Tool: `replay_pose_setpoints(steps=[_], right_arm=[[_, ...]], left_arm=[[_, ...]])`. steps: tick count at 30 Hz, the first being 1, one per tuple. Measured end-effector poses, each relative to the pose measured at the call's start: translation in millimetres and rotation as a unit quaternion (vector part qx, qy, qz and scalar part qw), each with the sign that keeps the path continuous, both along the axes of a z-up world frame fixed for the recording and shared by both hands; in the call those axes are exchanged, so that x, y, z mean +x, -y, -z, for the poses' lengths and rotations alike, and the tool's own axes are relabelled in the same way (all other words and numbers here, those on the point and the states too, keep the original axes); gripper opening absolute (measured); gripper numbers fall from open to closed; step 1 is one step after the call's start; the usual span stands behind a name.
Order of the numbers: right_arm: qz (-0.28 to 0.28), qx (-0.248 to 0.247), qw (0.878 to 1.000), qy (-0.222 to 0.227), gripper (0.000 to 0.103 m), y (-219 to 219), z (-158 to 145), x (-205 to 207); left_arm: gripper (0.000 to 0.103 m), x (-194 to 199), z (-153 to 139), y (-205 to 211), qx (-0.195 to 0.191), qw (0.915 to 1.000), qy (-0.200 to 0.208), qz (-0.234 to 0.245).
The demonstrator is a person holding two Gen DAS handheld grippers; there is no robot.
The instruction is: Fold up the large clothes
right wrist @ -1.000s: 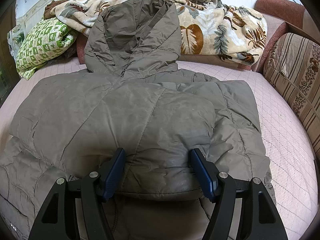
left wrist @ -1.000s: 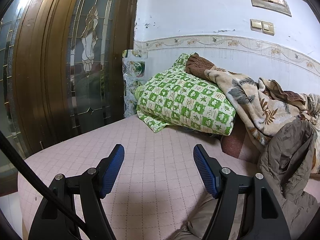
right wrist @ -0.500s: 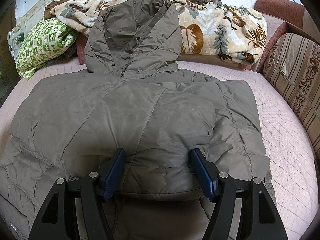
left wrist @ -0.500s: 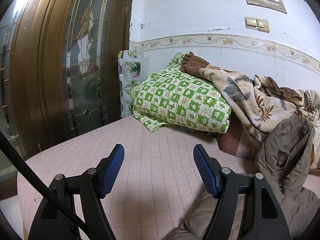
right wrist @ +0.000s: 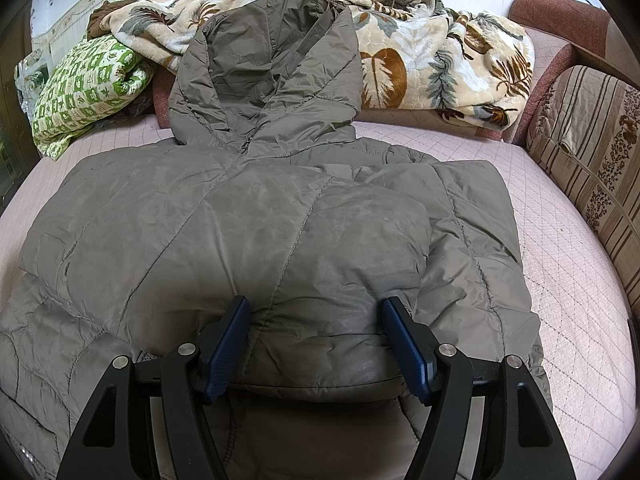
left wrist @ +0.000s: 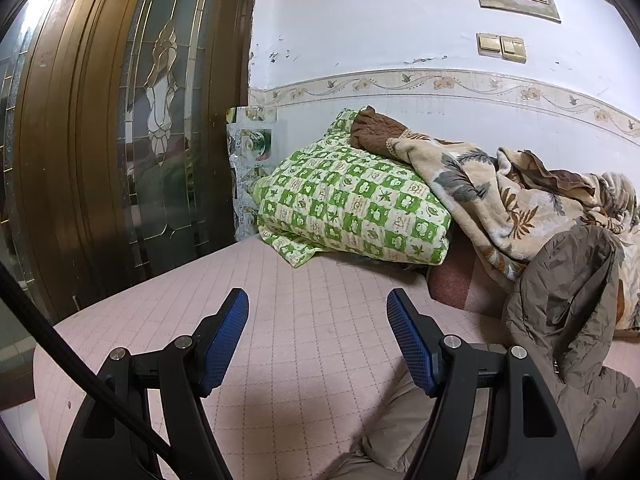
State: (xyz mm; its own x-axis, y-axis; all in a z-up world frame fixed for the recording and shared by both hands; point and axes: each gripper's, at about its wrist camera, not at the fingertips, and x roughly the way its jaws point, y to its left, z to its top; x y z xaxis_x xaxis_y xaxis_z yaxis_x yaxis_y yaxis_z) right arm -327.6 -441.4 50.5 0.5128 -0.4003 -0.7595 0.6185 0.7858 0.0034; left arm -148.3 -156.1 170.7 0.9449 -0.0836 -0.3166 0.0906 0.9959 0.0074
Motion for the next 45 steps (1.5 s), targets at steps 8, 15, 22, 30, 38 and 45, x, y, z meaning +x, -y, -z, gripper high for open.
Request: replay_pose_setpoints(steps=[8,15,22,30,38,45], right_arm=[[0.0,0.0,1.0,-0.001,0.073,0,0,0],[0.002,0.007,1.0,0.001,0.074,0,-4,-3],[0.013,0.044,0.998,0.038,0.074,4,-23,-24],[0.005,0.052,0.998,0.043,0.074,-2,-32,-33],[0.007,0.084,0.996,0.002,0.077,7,-8,-25],[0.008,0.075,0.994,0.073,0.077,9,-44,-49]], left_arm=[[0.071,-1,-1,3,0.003,1.0,-0.002,0.003],[0.071,-4,-4,6,0.0,0.9999,-0.009,0.015],[0.076,-17,-3,14,0.005,0.9938,-0.053,0.098],[0.076,-34,57,43,0.016,0.9562,-0.208,0.205],[0.076,-30,107,78,0.071,0.9209,-0.296,0.244],[0.076,-35,74,70,0.059,0.9392,-0.224,0.253]])
